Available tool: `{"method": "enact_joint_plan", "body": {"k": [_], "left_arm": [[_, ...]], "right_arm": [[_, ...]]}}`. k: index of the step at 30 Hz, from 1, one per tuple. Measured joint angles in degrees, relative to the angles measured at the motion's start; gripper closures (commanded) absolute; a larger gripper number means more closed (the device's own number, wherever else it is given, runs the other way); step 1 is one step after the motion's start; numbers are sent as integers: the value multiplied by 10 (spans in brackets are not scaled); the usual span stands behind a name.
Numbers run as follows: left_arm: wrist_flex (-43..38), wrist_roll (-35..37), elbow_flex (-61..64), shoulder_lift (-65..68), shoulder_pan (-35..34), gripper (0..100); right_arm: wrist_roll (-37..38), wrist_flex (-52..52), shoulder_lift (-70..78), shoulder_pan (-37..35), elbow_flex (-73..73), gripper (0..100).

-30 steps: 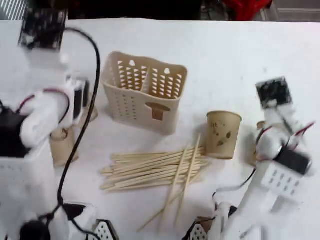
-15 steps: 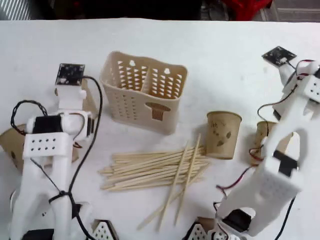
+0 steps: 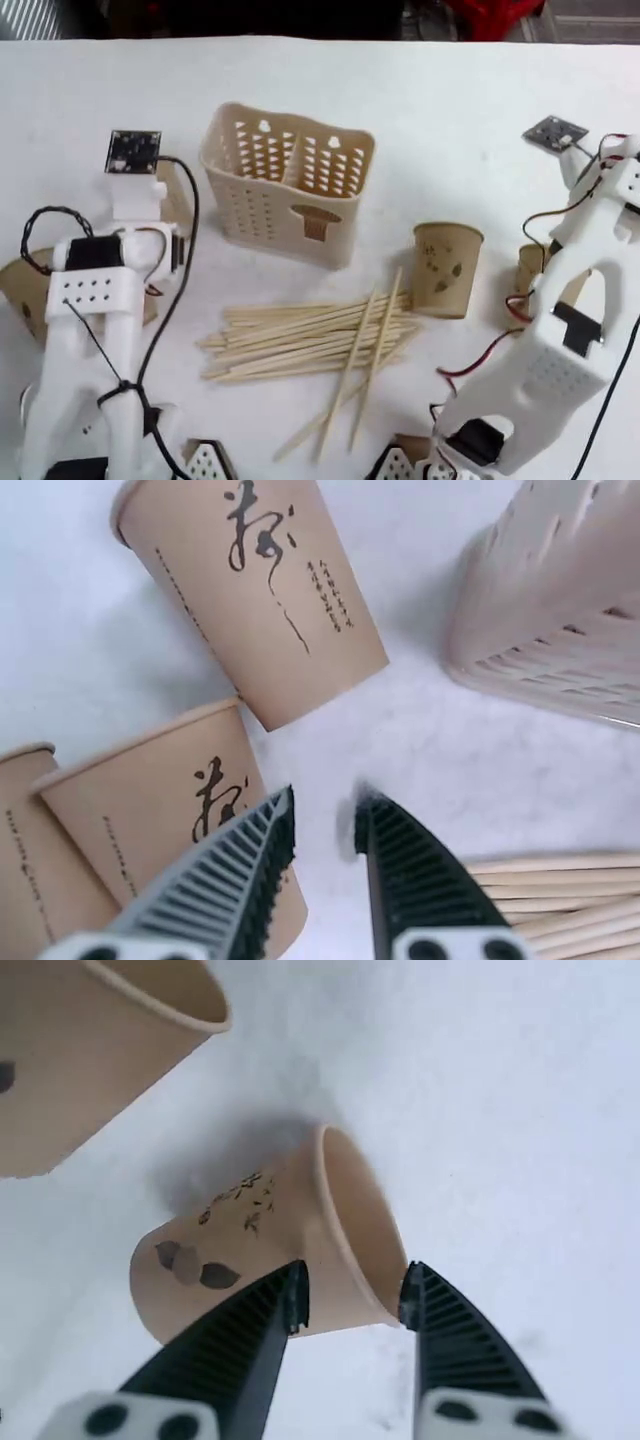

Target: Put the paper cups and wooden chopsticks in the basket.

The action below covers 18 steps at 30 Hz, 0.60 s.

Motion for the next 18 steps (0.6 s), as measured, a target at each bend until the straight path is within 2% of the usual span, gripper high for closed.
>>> {"method": "enact_joint_plan", "body": {"k": [5, 13, 15, 17, 18], "left_arm": [[0, 0, 1, 0, 0, 882], [0, 2, 1, 0, 0, 882], [0, 2, 1, 0, 0, 882], [0, 4, 1, 0, 0, 882], [0, 4, 1, 0, 0, 882]], "right_arm": [[53, -1, -43, -2, 97, 837], [64, -1, -40, -1, 108, 841], [64, -1, -31, 4, 108, 884], [64, -3, -24, 5, 107, 983], [64, -4, -22, 5, 107, 986]]}}
